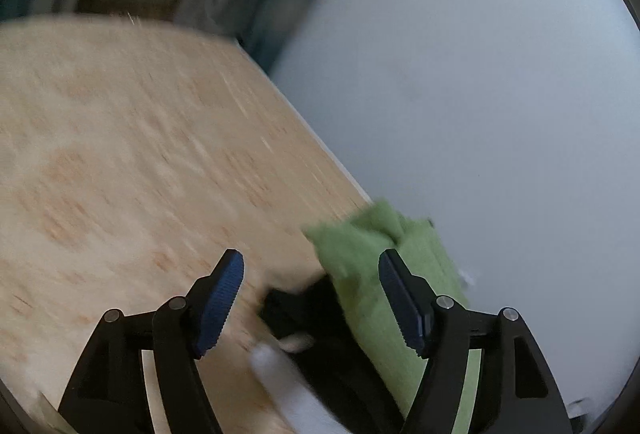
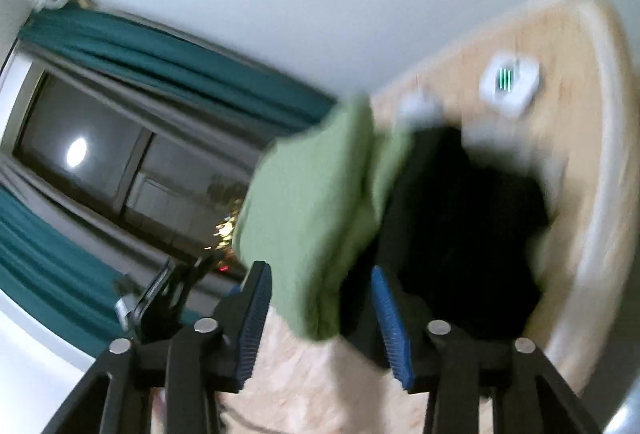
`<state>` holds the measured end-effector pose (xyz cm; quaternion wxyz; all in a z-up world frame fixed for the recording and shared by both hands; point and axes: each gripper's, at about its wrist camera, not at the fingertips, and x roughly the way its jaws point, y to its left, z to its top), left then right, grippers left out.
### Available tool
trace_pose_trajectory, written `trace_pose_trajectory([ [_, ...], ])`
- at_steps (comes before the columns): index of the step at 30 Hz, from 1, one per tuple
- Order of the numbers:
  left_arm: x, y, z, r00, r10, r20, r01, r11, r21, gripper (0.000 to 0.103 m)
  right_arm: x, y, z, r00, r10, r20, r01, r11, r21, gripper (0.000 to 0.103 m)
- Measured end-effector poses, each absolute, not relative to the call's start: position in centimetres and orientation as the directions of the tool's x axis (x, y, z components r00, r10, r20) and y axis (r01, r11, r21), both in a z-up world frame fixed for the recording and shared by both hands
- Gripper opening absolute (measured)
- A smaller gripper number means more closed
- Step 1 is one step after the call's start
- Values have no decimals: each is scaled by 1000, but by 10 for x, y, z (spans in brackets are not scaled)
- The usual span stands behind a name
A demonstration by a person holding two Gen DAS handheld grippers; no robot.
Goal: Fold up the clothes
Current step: 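Lower the green towel onto the black clothes stack and open both grippers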
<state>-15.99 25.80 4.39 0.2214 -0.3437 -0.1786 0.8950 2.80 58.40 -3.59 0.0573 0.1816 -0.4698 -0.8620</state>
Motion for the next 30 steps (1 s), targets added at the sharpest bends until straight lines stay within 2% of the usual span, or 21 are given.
trace_pose_trajectory([
  [1, -159, 264, 51, -670, 520, -530, -305, -844, -442, 37, 27, 589, -24, -933, -248, -261, -64, -598, 799, 23],
  [2, -158, 277, 55, -651, 524, -549, -331, -847, -416, 10, 22, 590, -14, -934, -240, -264, -57, -631, 773, 13],
  [3, -158, 292, 58, -619, 528, -581, -355, -848, -393, 1, 12, 587, -5, -932, -235, -276, -52, -667, 743, 7],
  [8, -134, 371, 60, -510, 511, -692, -501, -830, -243, 1, -51, 567, 22, -894, -236, -381, -58, -782, 620, 4],
  [10, -130, 383, 52, -513, 463, -723, -486, -851, -200, 1, -70, 562, 18, -865, -243, -439, -78, -799, 596, 4],
  [12, -146, 385, 40, -509, 459, -728, -449, -863, -230, 1, -79, 562, 1, -837, -214, -504, -133, -814, 566, 4],
  [15, -160, 371, 23, -471, 542, -696, -410, -833, -371, 2, -76, 584, -32, -805, -203, -557, -191, -801, 567, 0],
  [19, -157, 358, 18, -451, 594, -666, -399, -802, -444, 4, -74, 589, -54, -806, -212, -552, -186, -795, 577, 0],
  [23, -146, 341, 24, -428, 672, -605, -415, -740, -529, 5, -72, 581, -48, -814, -205, -543, -178, -802, 570, 0],
  [25, -140, 330, 29, -438, 688, -579, -414, -726, -550, 7, -66, 582, -36, -834, -217, -507, -161, -783, 600, 0],
  [29, -135, 326, 36, -460, 679, -571, -425, -734, -530, 13, -46, 583, -8, -885, -208, -418, -104, -785, 611, 6],
  [30, -131, 325, 38, -463, 679, -571, -426, -735, -528, 14, -46, 578, 0, -889, -206, -409, -87, -801, 593, 15],
])
